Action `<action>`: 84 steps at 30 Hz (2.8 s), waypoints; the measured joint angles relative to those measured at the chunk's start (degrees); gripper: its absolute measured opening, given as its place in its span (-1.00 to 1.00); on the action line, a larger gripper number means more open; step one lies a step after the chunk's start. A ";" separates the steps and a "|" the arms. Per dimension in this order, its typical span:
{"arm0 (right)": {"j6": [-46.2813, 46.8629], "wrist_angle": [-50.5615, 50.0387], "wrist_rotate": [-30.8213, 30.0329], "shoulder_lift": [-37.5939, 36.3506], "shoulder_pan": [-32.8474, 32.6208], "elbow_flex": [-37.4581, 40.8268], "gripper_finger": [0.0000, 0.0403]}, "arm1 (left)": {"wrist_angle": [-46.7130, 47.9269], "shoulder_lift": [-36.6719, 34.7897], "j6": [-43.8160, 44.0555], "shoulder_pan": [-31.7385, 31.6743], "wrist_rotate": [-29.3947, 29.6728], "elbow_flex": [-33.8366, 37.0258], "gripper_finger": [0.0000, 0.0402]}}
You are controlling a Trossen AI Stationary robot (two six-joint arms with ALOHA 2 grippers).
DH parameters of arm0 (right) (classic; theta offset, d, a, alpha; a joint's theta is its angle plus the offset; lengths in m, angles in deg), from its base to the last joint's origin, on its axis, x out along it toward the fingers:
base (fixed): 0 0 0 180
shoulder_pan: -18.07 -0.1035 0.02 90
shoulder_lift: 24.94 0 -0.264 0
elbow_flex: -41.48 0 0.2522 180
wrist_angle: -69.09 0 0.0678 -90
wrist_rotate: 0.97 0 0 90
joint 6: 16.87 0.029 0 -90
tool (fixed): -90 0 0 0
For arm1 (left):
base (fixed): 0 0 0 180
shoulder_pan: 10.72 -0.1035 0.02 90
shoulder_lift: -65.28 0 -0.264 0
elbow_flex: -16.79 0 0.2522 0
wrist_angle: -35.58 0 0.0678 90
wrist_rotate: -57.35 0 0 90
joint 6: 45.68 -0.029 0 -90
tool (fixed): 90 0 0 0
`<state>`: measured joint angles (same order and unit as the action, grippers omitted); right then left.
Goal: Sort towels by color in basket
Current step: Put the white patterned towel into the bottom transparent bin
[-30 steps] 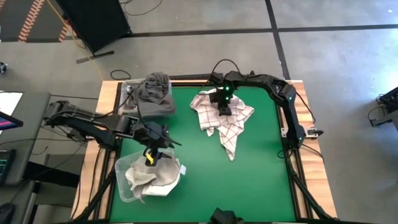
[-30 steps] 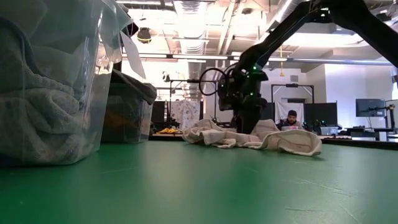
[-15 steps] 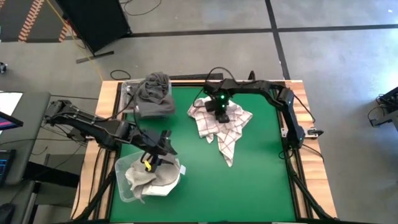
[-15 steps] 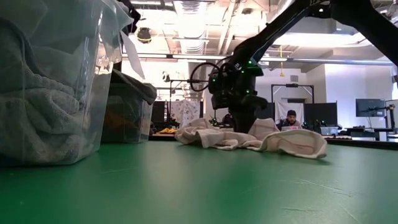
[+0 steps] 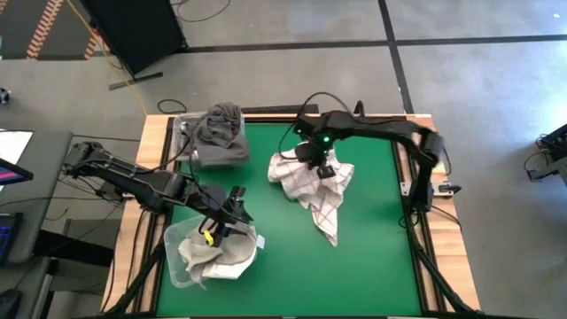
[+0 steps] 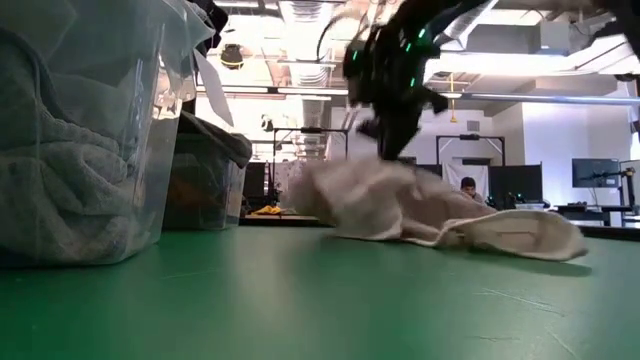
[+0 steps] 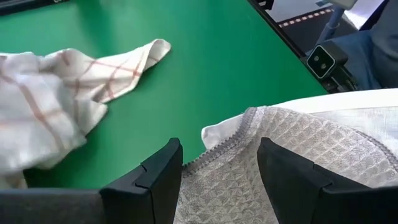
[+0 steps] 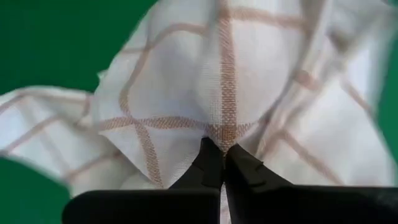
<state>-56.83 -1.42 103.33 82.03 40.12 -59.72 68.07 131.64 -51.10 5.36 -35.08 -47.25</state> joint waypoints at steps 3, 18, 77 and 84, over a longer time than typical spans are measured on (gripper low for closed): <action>0.00 2.58 0.47 -6.39 -1.34 0.12 -0.88 | -0.13 -0.02 -1.11 0.00 0.44 -0.02 -0.01; 1.30 10.90 6.52 -22.19 -8.24 -0.11 -0.88 | -0.21 -0.06 -2.68 -0.02 4.26 -0.04 -0.01; 14.04 29.02 -6.39 3.82 -16.08 21.24 -0.41 | -2.47 -0.08 -3.36 0.00 7.41 -0.10 -0.01; 13.09 29.45 -6.43 3.84 -16.10 21.24 -0.77 | 1.45 -0.54 -1.56 0.00 11.11 -2.07 -0.01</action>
<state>-43.73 28.04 96.90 85.86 24.03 -38.47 69.51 131.10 -52.66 5.36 -23.98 -49.33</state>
